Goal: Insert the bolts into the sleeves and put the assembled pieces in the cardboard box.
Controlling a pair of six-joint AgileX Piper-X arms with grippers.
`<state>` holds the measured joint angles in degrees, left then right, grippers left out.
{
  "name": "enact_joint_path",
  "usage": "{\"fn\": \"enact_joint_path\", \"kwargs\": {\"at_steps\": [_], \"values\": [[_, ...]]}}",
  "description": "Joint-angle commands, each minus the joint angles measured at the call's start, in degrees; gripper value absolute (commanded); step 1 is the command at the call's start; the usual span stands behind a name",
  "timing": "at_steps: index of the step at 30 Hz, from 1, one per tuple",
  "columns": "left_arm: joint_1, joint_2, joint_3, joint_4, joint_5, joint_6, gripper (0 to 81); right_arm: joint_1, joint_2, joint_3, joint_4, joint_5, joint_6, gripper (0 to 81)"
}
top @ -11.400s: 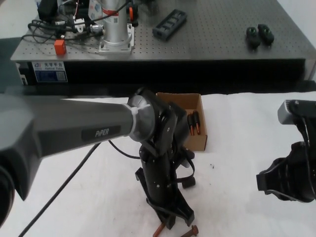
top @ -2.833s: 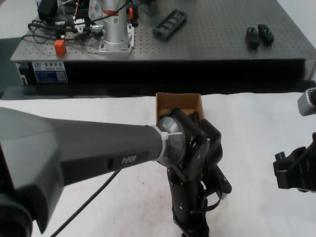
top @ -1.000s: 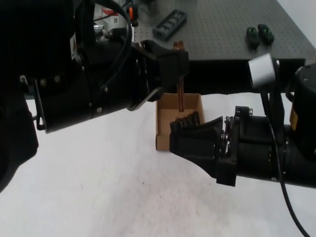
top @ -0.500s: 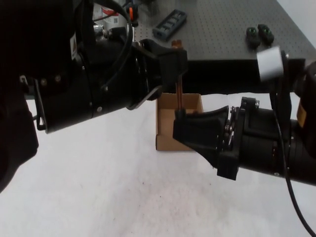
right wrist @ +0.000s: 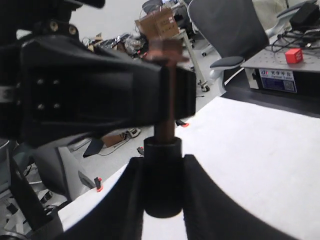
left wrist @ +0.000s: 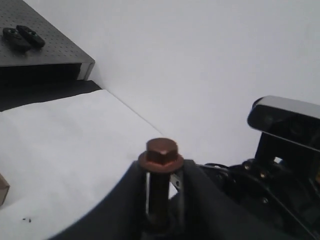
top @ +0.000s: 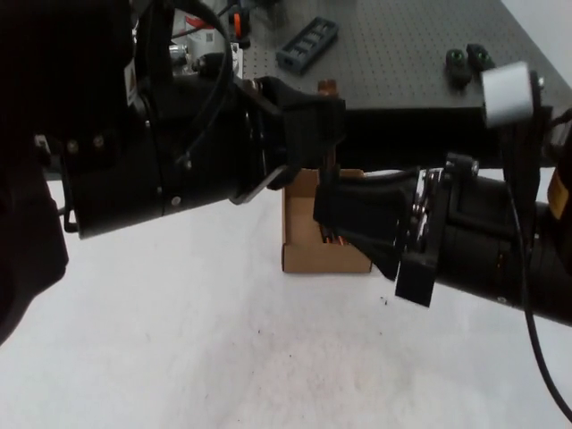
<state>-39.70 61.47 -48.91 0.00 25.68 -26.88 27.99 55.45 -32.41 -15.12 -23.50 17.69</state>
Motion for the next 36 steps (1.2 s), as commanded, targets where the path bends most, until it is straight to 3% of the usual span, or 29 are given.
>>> {"fn": "enact_joint_path", "kwargs": {"at_steps": [1, 2, 4, 10, 13, 17, 22, 27, 36], "values": [[-0.14, -0.35, -0.25, -0.94, -0.23, -0.04, 48.2, 0.06, -0.52, -0.66, -2.13, 1.78, -0.81, 3.9], [-0.14, -0.35, -0.25, -0.76, -2.55, -0.82, 55.7, -0.14, -0.52, -0.66, -1.91, 2.96, -1.16, 3.9], [-0.14, -0.35, -0.25, 0.00, -6.57, -1.48, 58.4, -1.27, -0.52, -0.66, 0.02, 6.43, -2.49, 3.9], [0.14, -0.35, -0.25, 5.66, -18.80, 1.93, 48.0, -8.78, 6.46, -1.66, 6.08, 15.69, -11.54, 3.9], [0.83, -0.35, -0.25, 9.84, -25.68, 2.96, 34.9, -11.63, 15.94, -5.76, 8.51, 16.85, -13.50, 3.9], [1.20, -1.07, -0.25, 14.17, -27.22, 6.02, 0.6, -12.58, 30.45, -14.92, 10.31, 20.11, -13.91, 3.9], [1.20, -3.85, 0.14, 22.65, -31.80, 8.16, 1.2, -12.58, 44.35, -29.29, 16.74, 22.27, -13.91, 3.9], [1.20, -10.87, 6.44, 22.40, -35.84, 7.57, 0.0, -12.58, 54.72, -40.61, 22.61, 24.11, -13.91, 3.9], [1.20, -26.67, 22.01, 22.52, -35.84, 0.55, 0.6, -12.48, 64.74, -48.96, 26.36, 23.50, -13.08, 3.9]]}}
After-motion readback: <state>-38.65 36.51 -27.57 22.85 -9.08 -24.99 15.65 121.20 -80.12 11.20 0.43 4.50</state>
